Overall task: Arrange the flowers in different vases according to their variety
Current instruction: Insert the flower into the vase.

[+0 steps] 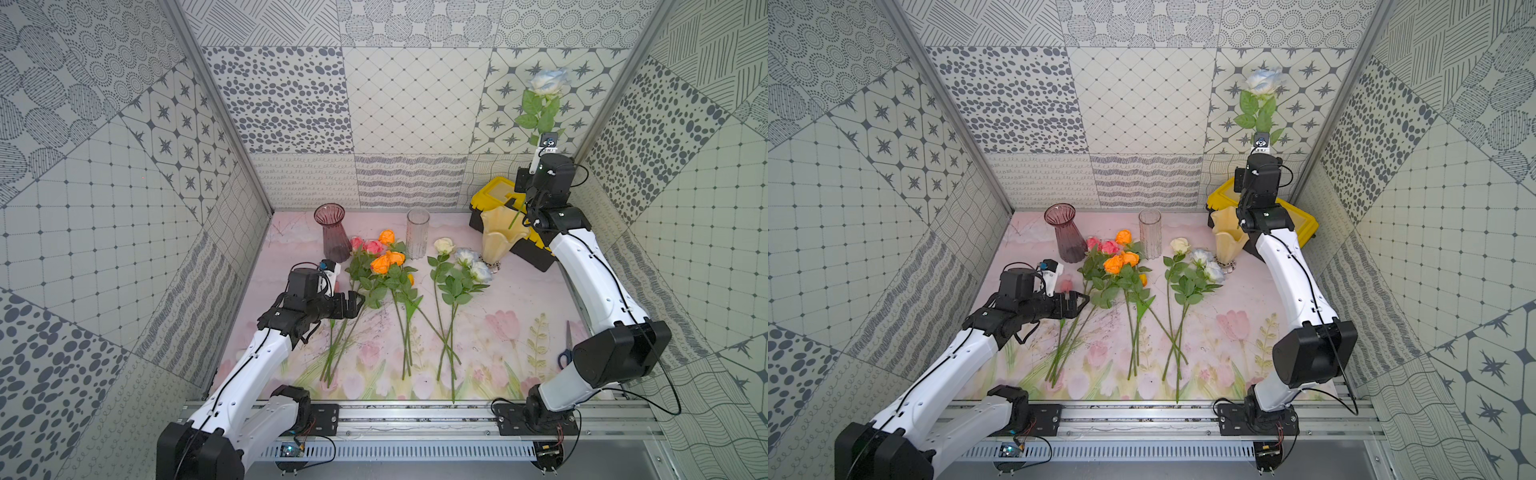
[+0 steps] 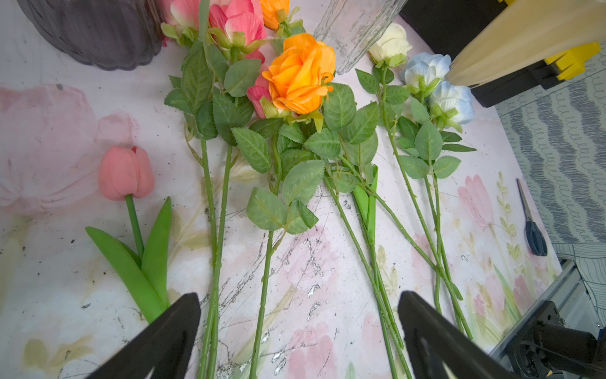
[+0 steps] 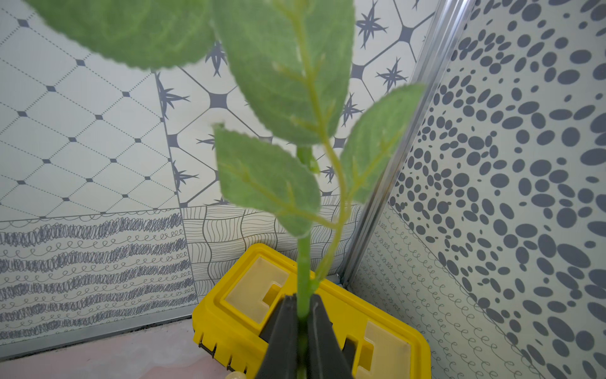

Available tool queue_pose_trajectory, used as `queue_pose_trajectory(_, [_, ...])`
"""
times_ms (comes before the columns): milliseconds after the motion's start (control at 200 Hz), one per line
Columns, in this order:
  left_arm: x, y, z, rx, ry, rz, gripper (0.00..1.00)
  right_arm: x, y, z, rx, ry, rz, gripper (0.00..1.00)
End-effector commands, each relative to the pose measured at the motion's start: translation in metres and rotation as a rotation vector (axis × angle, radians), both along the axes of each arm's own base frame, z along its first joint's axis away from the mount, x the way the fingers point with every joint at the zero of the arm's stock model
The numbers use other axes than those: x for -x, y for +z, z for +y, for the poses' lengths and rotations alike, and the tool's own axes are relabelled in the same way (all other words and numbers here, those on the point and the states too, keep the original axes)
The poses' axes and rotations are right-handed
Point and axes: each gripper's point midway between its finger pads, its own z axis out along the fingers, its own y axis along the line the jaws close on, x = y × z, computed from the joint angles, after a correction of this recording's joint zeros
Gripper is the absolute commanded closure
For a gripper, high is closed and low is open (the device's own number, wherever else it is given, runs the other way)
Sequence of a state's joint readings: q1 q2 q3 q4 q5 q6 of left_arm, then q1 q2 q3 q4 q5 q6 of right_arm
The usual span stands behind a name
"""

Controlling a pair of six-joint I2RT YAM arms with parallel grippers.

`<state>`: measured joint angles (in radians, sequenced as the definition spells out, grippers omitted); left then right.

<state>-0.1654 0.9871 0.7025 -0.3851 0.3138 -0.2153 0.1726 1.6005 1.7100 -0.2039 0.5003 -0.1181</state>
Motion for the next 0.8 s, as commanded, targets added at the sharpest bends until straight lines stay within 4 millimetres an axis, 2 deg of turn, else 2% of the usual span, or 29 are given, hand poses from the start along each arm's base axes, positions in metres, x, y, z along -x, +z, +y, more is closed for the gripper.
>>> queue_pose_trajectory(0, [0.000, 0.002, -0.004, 0.010, -0.017, -0.010, 0.01, 0.007, 0.030, 0.000, 0.019, -0.022, -0.104, 1.00])
queue_pose_trajectory(215, [0.001, 0.003, -0.003, 0.007, -0.015, -0.013, 0.01, 0.014, -0.005, 0.014, 0.002, -0.018, -0.063, 1.00])
queue_pose_trajectory(490, [0.002, 0.002, -0.003, 0.003, -0.017, -0.008, 0.01, 0.009, -0.048, 0.023, -0.037, -0.027, 0.025, 1.00])
queue_pose_trajectory(520, [0.002, 0.001, -0.003, 0.000, -0.015, -0.005, 0.01, 0.008, -0.052, 0.025, -0.034, -0.024, 0.037, 0.87])
queue_pose_trajectory(580, [0.002, 0.001, -0.002, -0.004, -0.011, -0.006, 0.01, 0.008, -0.058, 0.028, -0.024, -0.022, 0.058, 0.51])
queue_pose_trajectory(620, [0.002, 0.001, -0.001, -0.007, -0.007, -0.005, 0.01, 0.009, -0.060, 0.032, -0.013, -0.016, 0.071, 0.35])
queue_pose_trajectory(690, [0.002, 0.000, 0.001, -0.017, 0.002, -0.002, 0.01, 0.011, -0.063, 0.037, 0.000, -0.010, 0.087, 0.17])
queue_pose_trajectory(795, [0.002, -0.003, 0.004, -0.035, 0.019, 0.008, 0.01, 0.018, -0.067, 0.044, -0.002, 0.008, 0.112, 0.04])
